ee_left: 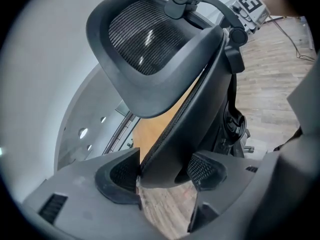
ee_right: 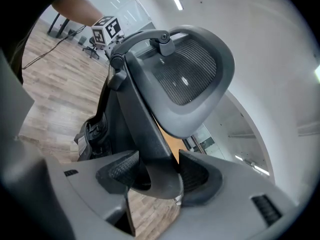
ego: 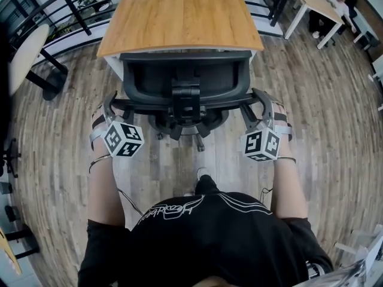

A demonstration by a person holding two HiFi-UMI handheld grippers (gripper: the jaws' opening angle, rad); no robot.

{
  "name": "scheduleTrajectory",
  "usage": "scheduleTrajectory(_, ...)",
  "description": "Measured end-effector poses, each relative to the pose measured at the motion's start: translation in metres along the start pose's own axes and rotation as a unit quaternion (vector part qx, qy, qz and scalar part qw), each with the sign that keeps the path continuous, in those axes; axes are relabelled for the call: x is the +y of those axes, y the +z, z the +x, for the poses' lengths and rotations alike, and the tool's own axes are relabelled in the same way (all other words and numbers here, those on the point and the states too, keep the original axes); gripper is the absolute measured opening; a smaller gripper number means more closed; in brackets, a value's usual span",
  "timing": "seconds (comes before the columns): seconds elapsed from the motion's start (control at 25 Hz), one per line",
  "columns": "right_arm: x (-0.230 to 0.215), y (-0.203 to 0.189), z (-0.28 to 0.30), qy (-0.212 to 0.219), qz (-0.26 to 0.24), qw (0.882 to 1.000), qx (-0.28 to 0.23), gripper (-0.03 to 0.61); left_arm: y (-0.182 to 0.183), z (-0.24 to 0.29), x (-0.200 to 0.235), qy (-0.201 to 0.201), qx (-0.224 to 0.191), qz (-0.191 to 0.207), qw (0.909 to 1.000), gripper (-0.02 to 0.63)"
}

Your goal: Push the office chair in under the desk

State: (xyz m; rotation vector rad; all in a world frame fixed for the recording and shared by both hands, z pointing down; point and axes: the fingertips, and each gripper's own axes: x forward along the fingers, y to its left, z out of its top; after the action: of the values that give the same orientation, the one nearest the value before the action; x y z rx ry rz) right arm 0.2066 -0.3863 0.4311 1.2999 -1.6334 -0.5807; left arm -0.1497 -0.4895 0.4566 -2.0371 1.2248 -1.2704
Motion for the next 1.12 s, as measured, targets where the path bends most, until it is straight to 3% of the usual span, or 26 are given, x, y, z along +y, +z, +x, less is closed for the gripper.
scheduleTrajectory(0.72,-0.038,0.000,0.081,0.019,-0.001,0.998,-0.061,0.270,0.015,0.066,0.028,0.026,0.045,-0.016,0.9985,0.270)
scheduleTrajectory(1.12,-0.056,-0.009,0.115,0.013,-0.004,0.998,-0.065,0.271,0.029,0.090,0.034,0.038,0.042,-0.021,0.9982,0.270)
